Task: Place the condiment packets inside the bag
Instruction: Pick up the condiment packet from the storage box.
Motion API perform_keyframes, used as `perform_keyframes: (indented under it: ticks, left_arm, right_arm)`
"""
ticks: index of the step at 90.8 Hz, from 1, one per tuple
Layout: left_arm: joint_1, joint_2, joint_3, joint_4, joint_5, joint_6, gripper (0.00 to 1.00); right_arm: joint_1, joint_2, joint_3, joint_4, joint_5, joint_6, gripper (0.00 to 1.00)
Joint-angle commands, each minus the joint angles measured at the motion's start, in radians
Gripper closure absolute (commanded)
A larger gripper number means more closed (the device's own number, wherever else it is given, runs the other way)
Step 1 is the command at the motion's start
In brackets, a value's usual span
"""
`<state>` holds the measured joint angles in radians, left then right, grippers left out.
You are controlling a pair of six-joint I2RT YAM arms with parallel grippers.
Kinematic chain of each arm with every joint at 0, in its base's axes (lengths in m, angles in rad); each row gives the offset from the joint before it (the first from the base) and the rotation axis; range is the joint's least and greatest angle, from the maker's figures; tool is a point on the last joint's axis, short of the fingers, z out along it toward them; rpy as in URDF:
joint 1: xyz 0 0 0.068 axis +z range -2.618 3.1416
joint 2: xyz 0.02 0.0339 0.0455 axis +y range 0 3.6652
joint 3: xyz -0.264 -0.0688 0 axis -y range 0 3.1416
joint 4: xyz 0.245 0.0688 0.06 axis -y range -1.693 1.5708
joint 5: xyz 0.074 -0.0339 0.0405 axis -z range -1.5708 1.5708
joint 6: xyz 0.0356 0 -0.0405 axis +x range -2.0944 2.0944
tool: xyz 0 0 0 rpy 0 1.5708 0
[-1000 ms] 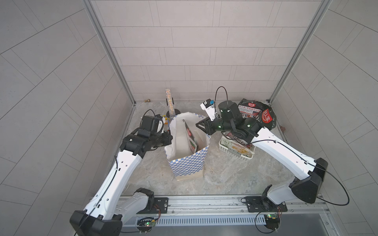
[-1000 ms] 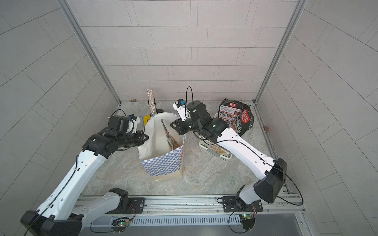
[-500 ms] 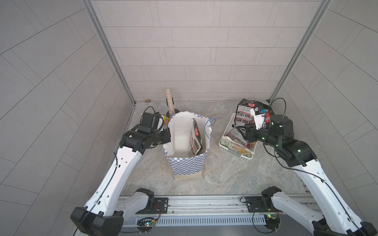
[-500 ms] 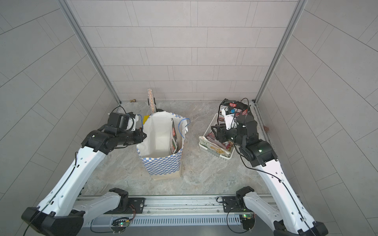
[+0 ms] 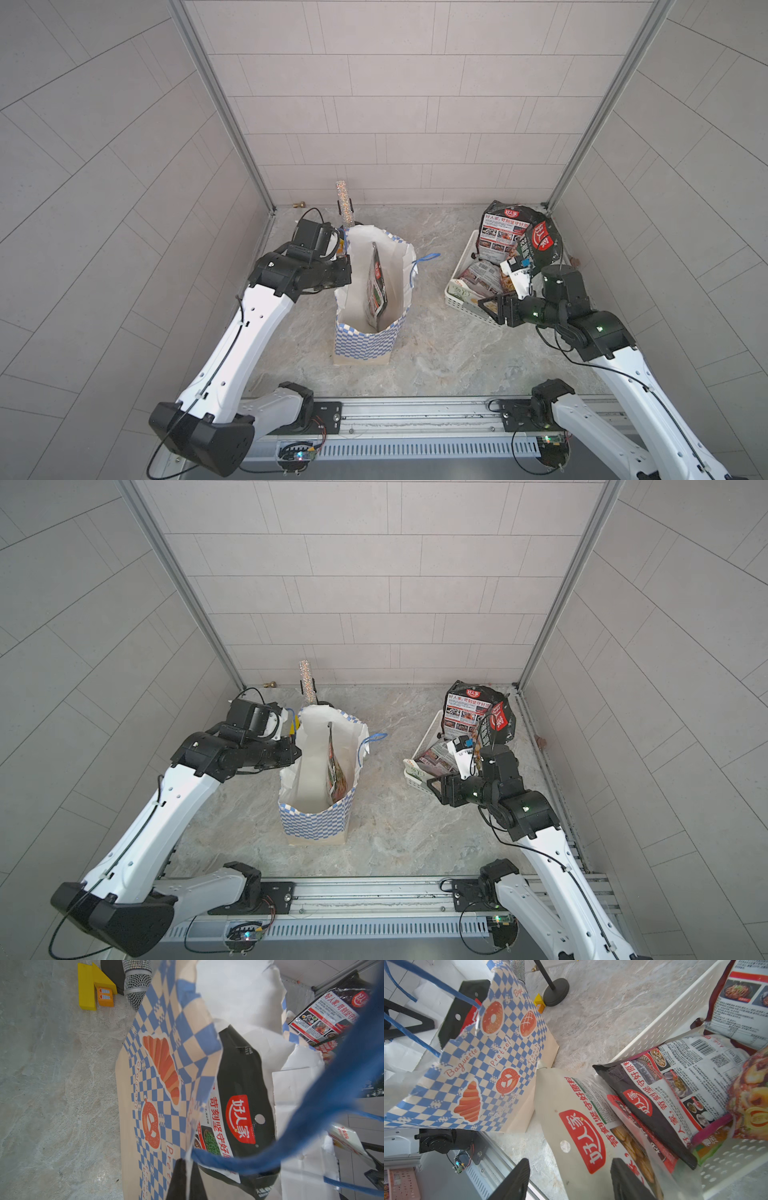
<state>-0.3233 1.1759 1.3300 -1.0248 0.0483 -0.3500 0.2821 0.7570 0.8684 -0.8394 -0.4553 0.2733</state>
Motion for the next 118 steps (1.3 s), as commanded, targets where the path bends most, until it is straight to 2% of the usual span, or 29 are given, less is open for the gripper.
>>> perform_keyframes:
  ticks: [1,8,16,20,34,42,67,88,101,118]
  left_arm:
    - [-0.006,-0.021,-0.025,0.008,0.039,0.023,1.0]
    - [-0.006,-0.036,-0.031,0.014,0.052,0.026,1.0]
    - [-0.005,-0.052,-0.038,0.023,0.056,0.028,1.0]
    - [-0.006,-0.058,-0.042,0.024,0.055,0.028,1.0]
    - [-0.006,-0.066,-0.053,0.022,0.058,0.029,1.0]
    - [-0.006,-0.071,-0.055,0.021,0.055,0.032,1.0]
    - [-0.005,-0.078,-0.067,0.025,0.046,0.022,1.0]
    - [-0.005,-0.085,-0.074,0.024,0.056,0.019,1.0]
    - [-0.005,-0.096,-0.083,0.03,0.056,0.019,1.0]
    - [-0.006,-0.096,-0.089,0.031,0.065,0.017,1.0]
  right_arm:
    - [0.003,-0.003,-0.007,0.012,0.101,0.003,0.37]
    - [0.003,0.017,0.007,0.029,0.2,-0.002,0.41]
    - [0.002,0.047,0.02,0.06,0.258,-0.033,0.48]
    - [0.002,0.067,0.023,0.072,0.278,-0.046,0.55]
    - [0.002,0.133,0.059,0.062,0.272,-0.071,0.91]
    - [0.002,0.123,0.103,0.057,0.283,-0.084,1.0]
    - [0.002,0.167,0.368,0.006,0.367,-0.149,1.0]
    - [0.016,0.293,0.753,0.021,0.231,-0.122,1.0]
    - [0.054,0.374,0.917,0.07,0.141,-0.057,1.0]
    - [0.235,0.459,1.062,0.261,0.005,0.064,1.0]
